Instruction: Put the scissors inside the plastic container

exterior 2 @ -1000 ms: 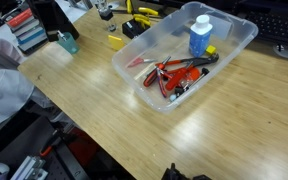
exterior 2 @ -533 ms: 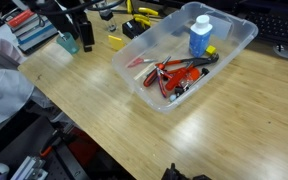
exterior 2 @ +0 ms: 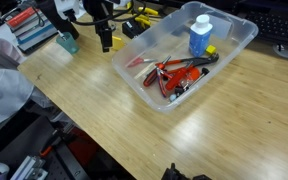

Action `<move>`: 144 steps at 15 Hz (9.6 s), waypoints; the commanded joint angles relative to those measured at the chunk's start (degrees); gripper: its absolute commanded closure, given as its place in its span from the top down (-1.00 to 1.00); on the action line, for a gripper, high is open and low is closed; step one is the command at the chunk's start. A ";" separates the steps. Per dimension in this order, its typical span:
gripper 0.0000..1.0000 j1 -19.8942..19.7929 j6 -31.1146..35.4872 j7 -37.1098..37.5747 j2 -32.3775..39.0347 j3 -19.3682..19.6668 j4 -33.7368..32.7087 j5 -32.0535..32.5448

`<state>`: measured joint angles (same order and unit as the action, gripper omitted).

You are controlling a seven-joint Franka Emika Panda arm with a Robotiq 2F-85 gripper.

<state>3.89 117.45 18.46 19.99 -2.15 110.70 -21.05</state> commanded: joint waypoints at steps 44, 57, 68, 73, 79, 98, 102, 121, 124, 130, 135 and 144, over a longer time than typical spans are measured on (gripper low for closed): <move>1.00 5.75 17.52 54.83 11.92 4.48 0.98 6.71; 1.00 5.97 21.65 53.17 14.86 3.63 -1.55 12.12; 1.00 9.03 19.84 55.75 14.01 5.68 -1.80 18.11; 1.00 10.67 20.94 57.60 13.59 6.66 -1.64 21.67; 1.00 10.98 22.04 58.70 13.43 6.33 -1.91 23.35; 0.33 7.51 28.95 53.23 17.02 3.87 -1.54 16.63; -0.25 6.67 30.76 50.95 16.92 3.23 -1.38 13.32; -0.54 5.28 45.37 42.20 -2.50 -2.52 16.23 5.32; -0.54 3.48 50.11 34.62 -5.10 -6.44 17.66 0.10; -0.54 4.41 55.64 28.43 -11.42 -7.24 22.50 -5.11; -0.54 5.91 64.05 36.54 -15.80 -1.07 31.92 1.01; -0.54 7.21 74.78 39.73 -13.46 10.45 36.87 -0.38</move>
<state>9.36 189.87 57.21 5.63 6.97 147.81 -19.20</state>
